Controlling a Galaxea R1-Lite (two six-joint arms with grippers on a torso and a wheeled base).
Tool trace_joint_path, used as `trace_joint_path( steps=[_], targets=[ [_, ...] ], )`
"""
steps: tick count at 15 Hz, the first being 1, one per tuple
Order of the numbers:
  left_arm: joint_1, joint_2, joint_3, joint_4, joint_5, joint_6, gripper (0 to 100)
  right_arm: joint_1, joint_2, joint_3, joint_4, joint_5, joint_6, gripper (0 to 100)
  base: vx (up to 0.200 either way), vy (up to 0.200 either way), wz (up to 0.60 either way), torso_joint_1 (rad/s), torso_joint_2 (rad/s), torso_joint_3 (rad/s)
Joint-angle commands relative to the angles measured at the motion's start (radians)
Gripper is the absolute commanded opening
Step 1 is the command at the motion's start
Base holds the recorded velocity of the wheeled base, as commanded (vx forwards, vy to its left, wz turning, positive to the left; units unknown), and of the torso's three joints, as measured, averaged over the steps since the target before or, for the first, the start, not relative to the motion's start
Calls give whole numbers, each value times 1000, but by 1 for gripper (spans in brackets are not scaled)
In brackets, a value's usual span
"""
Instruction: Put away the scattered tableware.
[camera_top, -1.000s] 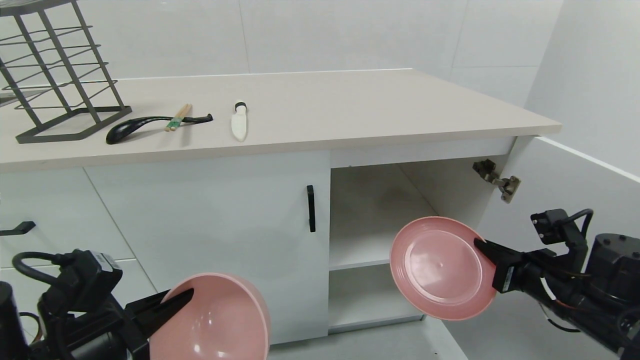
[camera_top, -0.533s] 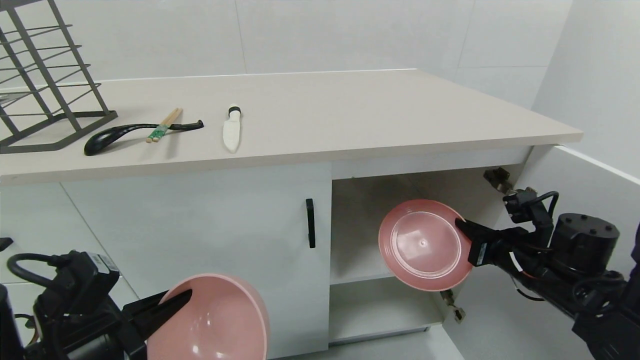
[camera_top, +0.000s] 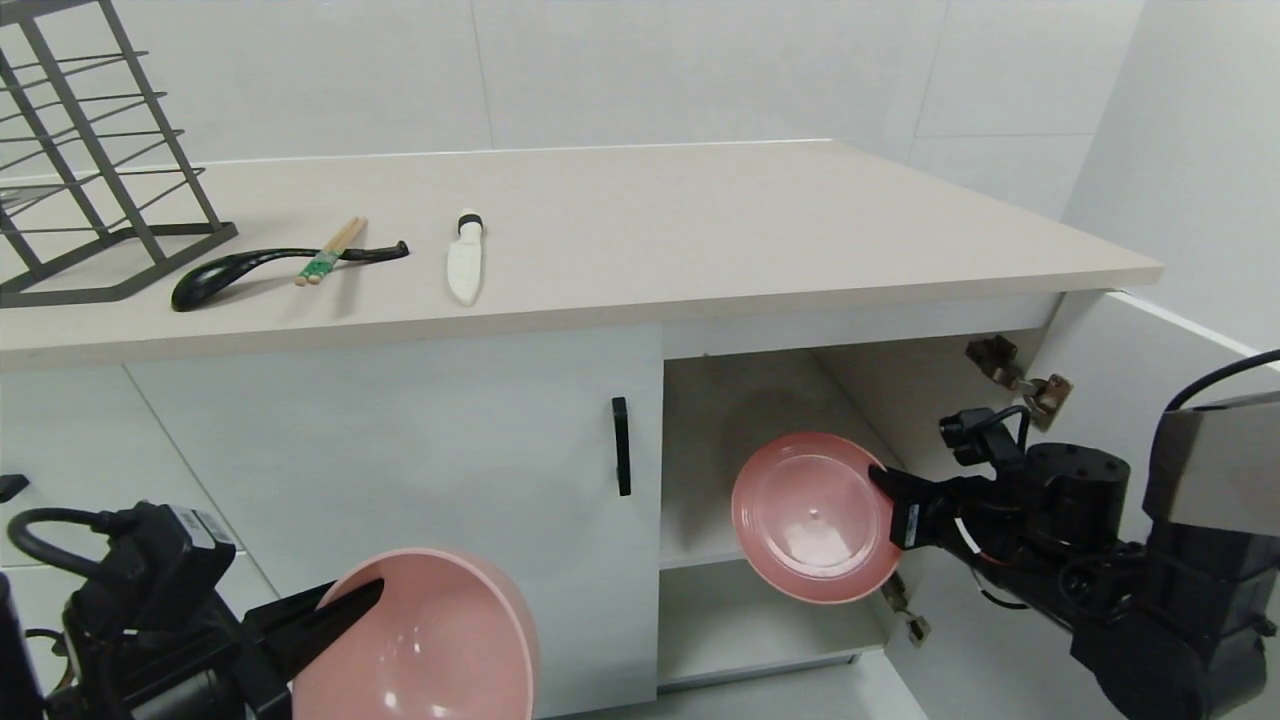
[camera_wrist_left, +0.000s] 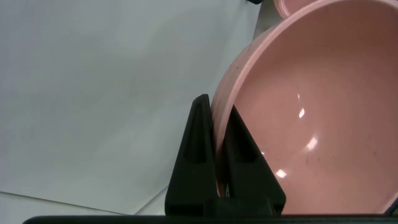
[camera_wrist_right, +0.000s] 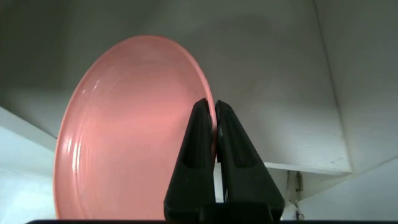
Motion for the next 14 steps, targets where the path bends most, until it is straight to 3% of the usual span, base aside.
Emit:
trace_joint_path(
  steps=[1, 4, 14],
  targets=[
    [0, 1, 0, 0, 0, 0, 0, 1, 112, -92, -1, 1, 13, 0, 0, 0, 0, 0, 0, 0],
    [1, 1, 0, -1, 0, 0, 0, 18, 189, -213, -1, 2, 121, 0, 0, 0, 0, 0, 0, 0],
    [1, 3, 0, -3, 0, 0, 0, 20, 430, -452, -1, -2, 141, 0, 0, 0, 0, 0, 0, 0]
  ],
)
